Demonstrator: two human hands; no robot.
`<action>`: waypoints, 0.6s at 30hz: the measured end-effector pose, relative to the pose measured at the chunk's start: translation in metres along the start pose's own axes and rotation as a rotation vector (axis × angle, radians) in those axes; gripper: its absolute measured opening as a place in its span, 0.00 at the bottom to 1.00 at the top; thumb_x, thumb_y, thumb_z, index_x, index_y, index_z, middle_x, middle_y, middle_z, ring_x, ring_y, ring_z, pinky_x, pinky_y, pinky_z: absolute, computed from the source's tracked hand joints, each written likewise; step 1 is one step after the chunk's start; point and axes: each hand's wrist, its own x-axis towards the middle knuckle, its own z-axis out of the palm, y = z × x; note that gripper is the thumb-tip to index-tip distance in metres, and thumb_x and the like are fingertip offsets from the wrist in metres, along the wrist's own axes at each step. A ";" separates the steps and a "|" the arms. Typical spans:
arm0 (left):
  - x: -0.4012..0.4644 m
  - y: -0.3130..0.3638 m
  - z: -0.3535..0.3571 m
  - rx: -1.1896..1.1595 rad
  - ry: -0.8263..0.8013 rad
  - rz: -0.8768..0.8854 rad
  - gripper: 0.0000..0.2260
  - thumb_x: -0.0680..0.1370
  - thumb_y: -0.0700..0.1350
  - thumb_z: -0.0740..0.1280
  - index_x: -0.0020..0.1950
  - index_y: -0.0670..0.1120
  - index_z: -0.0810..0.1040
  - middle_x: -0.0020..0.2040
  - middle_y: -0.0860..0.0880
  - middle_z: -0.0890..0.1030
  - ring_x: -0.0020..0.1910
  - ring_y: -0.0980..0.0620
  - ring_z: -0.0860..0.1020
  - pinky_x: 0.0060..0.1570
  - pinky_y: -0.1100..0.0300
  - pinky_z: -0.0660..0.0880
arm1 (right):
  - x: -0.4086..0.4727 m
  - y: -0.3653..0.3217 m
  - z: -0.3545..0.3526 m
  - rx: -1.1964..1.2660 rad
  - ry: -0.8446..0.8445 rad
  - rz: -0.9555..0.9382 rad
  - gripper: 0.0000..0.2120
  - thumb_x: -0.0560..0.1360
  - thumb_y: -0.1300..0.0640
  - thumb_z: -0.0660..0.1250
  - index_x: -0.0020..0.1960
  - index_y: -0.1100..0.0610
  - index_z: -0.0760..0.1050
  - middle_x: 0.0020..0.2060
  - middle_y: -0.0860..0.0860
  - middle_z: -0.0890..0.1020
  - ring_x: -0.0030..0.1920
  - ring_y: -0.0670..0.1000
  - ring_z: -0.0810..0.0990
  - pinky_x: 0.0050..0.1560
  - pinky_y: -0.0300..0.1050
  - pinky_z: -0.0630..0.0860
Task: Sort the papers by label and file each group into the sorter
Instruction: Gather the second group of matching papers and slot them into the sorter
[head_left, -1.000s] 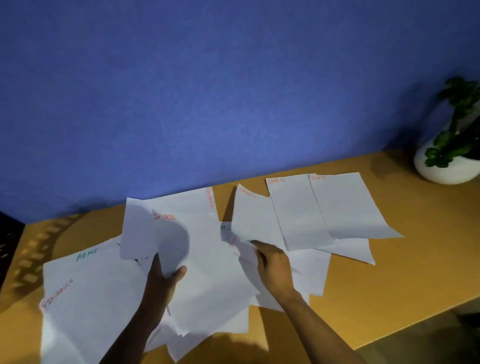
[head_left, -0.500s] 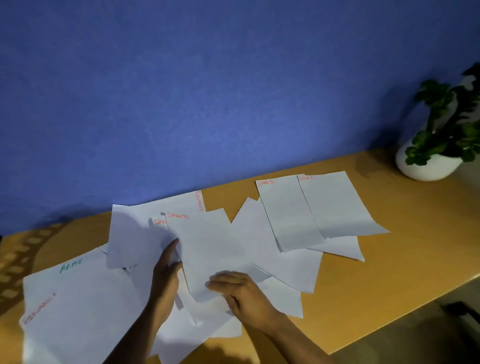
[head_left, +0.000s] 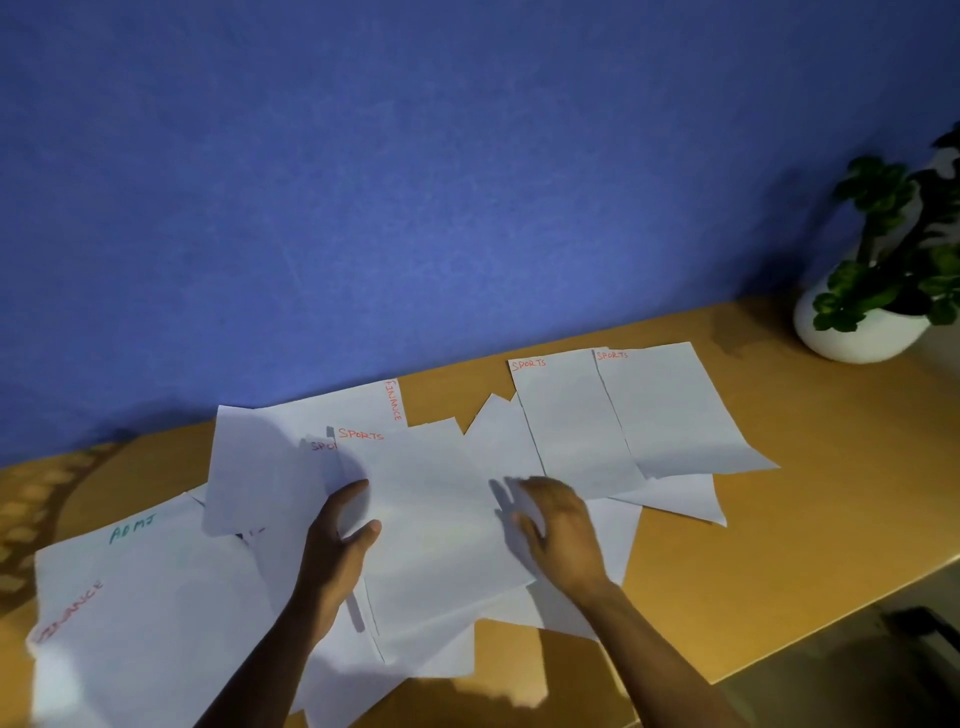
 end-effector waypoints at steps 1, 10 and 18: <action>0.000 0.000 -0.002 0.004 -0.005 0.017 0.21 0.75 0.42 0.71 0.66 0.53 0.72 0.61 0.56 0.71 0.60 0.58 0.68 0.63 0.58 0.67 | 0.003 0.014 0.000 -0.130 -0.031 0.077 0.22 0.75 0.61 0.69 0.68 0.59 0.73 0.64 0.57 0.79 0.66 0.59 0.75 0.67 0.53 0.71; -0.008 0.018 -0.008 0.059 0.059 0.193 0.22 0.70 0.32 0.74 0.63 0.39 0.75 0.60 0.49 0.73 0.59 0.53 0.70 0.61 0.58 0.68 | 0.027 0.061 -0.001 -0.429 -0.166 0.317 0.21 0.77 0.63 0.61 0.69 0.55 0.72 0.68 0.53 0.74 0.72 0.54 0.68 0.71 0.50 0.62; 0.003 0.004 0.000 -0.058 -0.001 0.060 0.17 0.73 0.30 0.71 0.61 0.39 0.78 0.59 0.50 0.75 0.58 0.49 0.73 0.62 0.55 0.69 | 0.031 -0.008 -0.009 -0.072 0.068 0.013 0.15 0.67 0.71 0.67 0.48 0.56 0.83 0.35 0.53 0.84 0.35 0.53 0.83 0.36 0.35 0.71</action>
